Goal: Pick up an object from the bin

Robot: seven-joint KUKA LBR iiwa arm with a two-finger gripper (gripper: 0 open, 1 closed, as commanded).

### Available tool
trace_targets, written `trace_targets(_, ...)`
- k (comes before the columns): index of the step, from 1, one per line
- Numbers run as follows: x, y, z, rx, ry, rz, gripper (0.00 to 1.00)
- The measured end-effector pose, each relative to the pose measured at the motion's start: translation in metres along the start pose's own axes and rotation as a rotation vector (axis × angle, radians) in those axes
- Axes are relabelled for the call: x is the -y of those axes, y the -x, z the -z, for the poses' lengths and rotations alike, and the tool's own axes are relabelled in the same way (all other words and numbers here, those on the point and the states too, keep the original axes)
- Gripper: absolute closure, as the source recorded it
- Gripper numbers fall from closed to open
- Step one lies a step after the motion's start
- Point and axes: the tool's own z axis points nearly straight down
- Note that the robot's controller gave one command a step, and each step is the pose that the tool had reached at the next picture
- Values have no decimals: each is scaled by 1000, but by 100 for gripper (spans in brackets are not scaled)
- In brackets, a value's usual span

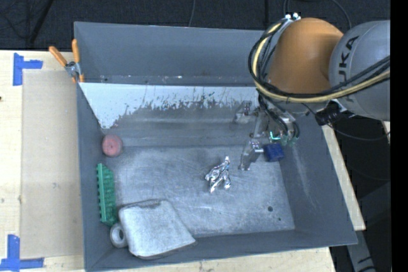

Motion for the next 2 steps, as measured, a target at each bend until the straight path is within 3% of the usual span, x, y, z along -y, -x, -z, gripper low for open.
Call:
trace_targets(1,23,2,-108,12,0,259,0)
trace_targets(2,-8,-16,-107,17,-4,353,0)
